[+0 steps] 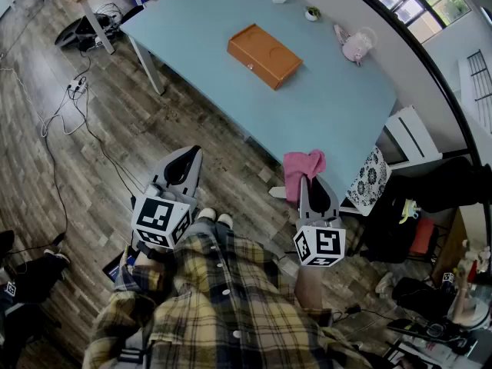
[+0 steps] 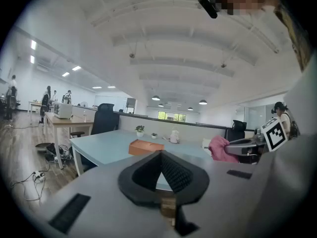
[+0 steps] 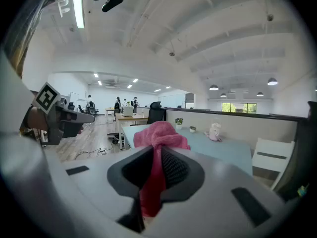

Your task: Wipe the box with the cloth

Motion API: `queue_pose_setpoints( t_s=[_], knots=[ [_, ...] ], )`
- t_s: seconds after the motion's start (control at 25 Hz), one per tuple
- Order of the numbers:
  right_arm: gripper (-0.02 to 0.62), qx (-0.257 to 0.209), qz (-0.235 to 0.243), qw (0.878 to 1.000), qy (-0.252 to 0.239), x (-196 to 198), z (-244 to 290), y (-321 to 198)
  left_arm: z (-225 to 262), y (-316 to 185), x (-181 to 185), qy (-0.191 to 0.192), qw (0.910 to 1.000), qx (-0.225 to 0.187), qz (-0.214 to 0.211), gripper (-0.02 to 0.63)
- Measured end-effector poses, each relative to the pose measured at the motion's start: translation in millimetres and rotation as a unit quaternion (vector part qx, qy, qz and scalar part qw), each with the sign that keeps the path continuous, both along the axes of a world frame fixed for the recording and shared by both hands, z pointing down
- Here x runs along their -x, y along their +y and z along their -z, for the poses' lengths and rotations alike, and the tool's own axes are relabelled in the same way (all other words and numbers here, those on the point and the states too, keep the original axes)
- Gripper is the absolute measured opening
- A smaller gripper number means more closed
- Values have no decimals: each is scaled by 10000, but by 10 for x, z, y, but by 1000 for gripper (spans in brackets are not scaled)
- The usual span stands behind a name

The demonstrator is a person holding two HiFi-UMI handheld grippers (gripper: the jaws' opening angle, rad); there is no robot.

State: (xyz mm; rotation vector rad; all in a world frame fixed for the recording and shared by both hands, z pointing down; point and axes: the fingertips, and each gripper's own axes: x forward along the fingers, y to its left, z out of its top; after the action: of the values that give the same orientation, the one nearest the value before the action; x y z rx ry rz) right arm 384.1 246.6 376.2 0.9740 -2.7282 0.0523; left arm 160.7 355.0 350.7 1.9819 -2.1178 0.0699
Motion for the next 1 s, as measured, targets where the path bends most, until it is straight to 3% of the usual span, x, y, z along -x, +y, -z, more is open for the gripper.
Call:
queue_pose_setpoints(
  t_s=[0.2,0.36,0.6,0.76,1.0],
  knots=[
    [49,46,172,9998,-50,-134,-28,65,-59,69,-206,146,9998,108,51,-3],
    [49,68,348,9993,-135,-148,-49,142,-78,106,-322,274,9996,87,57,103],
    [49,179,600,9978,-202,-119,-63,198,-46,141,-382,266,9995,51,137,180],
    [49,201,678,9972,-242,3,-71,153,-7,153,-275,154,9997,14,212,192],
    [51,223,656,9974,-190,352,-107,2,-5,-33,165,169,9995,-88,263,198]
  ],
)
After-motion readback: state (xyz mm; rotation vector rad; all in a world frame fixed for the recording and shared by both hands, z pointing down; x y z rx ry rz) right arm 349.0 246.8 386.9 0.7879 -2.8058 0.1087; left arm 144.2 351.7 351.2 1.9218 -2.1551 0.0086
